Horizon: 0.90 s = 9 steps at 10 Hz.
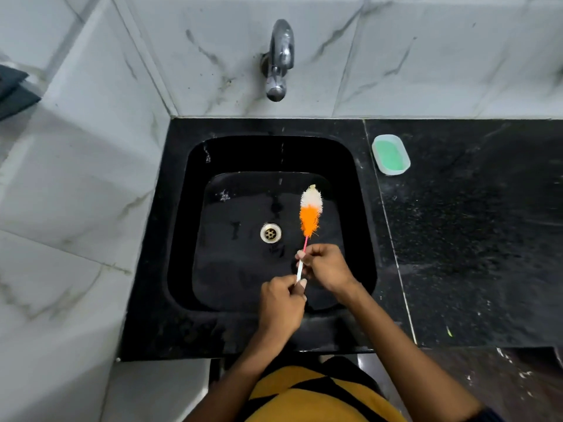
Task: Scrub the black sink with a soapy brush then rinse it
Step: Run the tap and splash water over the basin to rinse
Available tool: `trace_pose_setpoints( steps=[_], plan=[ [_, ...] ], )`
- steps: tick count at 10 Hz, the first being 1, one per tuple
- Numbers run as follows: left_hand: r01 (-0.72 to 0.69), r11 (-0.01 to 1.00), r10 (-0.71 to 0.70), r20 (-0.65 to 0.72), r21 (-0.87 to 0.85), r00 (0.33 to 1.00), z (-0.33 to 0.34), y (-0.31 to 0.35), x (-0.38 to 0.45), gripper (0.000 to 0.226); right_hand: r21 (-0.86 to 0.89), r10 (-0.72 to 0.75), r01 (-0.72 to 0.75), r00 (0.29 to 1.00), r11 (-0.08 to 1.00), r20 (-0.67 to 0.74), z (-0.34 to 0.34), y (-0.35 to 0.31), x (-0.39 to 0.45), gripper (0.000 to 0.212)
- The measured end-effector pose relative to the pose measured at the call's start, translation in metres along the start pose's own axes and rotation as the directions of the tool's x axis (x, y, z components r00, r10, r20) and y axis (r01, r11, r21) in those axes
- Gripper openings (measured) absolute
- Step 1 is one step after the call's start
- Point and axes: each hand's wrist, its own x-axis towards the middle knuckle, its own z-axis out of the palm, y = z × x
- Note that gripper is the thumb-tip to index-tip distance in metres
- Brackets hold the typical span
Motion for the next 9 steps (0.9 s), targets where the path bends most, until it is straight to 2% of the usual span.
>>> trace_pose_setpoints(
  steps=[2, 3, 4, 5, 6, 7, 9],
  plan=[
    [-0.160, 0.979, 0.149, 0.091, 0.124, 0.985, 0.049, 0.030, 0.003, 0.029, -0.306, -0.202, 0.153, 0.969, 0.940, -0.139, -0.075, -0.006, -0.013, 0.022],
    [-0.176, 0.973, 0.164, 0.089, 0.150, 0.983, 0.076, 0.038, 0.007, 0.019, -0.458, -0.283, 0.167, 0.938, 0.873, -0.198, -0.116, -0.003, -0.016, 0.022],
    [-0.169, 0.970, 0.152, 0.106, 0.173, 0.983, 0.101, 0.044, 0.013, 0.038, -0.614, -0.306, 0.075, 0.910, 0.785, -0.279, -0.153, 0.006, -0.016, 0.028],
    [-0.137, 0.969, 0.105, 0.162, 0.204, 0.981, 0.119, 0.050, 0.017, 0.051, -0.674, -0.282, -0.019, 0.899, 0.739, -0.334, -0.173, 0.011, -0.016, 0.024],
    [-0.125, 0.975, 0.090, 0.186, 0.182, 0.978, 0.129, 0.054, 0.018, 0.052, -0.730, -0.264, -0.098, 0.893, 0.676, -0.364, -0.180, 0.015, -0.013, 0.018],
    [-0.107, 0.976, 0.063, 0.227, 0.189, 0.972, 0.137, 0.057, 0.016, 0.052, -0.769, -0.286, -0.126, 0.881, 0.627, -0.377, -0.182, 0.018, -0.011, 0.018],
    [-0.112, 0.978, 0.066, 0.251, 0.173, 0.966, 0.148, 0.049, 0.016, 0.048, -0.781, -0.327, -0.087, 0.875, 0.618, -0.356, -0.187, 0.019, -0.010, 0.020]
  ],
)
